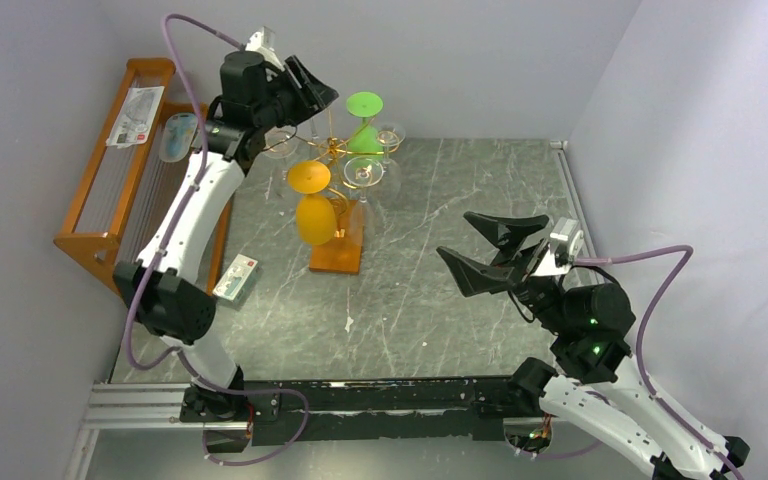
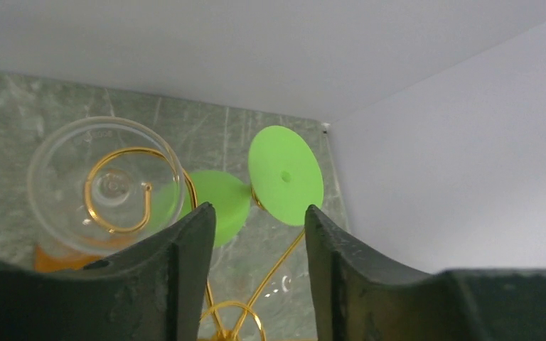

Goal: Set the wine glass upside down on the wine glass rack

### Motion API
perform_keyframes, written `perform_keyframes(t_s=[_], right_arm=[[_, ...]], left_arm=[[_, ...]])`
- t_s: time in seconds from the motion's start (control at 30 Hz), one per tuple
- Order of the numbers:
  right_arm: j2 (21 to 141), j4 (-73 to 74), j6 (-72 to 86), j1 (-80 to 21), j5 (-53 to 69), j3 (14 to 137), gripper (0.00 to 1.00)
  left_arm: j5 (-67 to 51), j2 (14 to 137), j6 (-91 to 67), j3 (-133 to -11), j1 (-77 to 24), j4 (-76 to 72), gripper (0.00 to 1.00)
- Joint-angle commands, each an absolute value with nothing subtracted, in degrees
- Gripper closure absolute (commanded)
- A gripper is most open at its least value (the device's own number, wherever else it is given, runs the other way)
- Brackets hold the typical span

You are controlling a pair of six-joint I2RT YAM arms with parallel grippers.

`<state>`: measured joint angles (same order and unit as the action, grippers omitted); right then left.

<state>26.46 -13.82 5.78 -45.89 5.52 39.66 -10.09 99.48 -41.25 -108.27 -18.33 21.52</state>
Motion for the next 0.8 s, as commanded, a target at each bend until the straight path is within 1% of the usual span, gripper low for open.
perform_keyframes(t_s=[0.0,0.1,0.33,0.37,0.47,0.6,0.77], right_arm=[[26.5,-12.5,7.6,-46.1,2.4,41.0,0.2],[27.5,-8.7,10.5,-46.1,-3.2,43.2,0.2],[31.1,4.9,18.4,-46.1,-20.9,51.0,0.17],[31.3,7.0,19.2,-46.1,-23.7,51.8,0.17],[31.8,13.5,21.6,-46.0,-30.1,54.2,0.15],[32.6,22.7,24.7,-46.1,-33.5,56.8,0.12],[33.8,31.6,25.9,-46.1,-35.3,59.7,0.09]], left_arm=[[-6.4,92.1,-32.5,-108.6,-18.3,25.0,0.41],[-1.5,86.0,-27.9,-104.2,-18.3,27.1,0.34],[10.1,69.1,-19.7,-93.5,-18.3,35.5,0.1],[11.4,66.9,-19.4,-92.4,-18.3,37.5,0.08],[13.1,59.7,-17.7,-88.1,-18.3,41.9,0.06],[15.0,49.8,-16.3,-82.3,-18.3,48.0,0.05],[19.8,39.1,-15.9,-78.2,-18.3,53.0,0.04]])
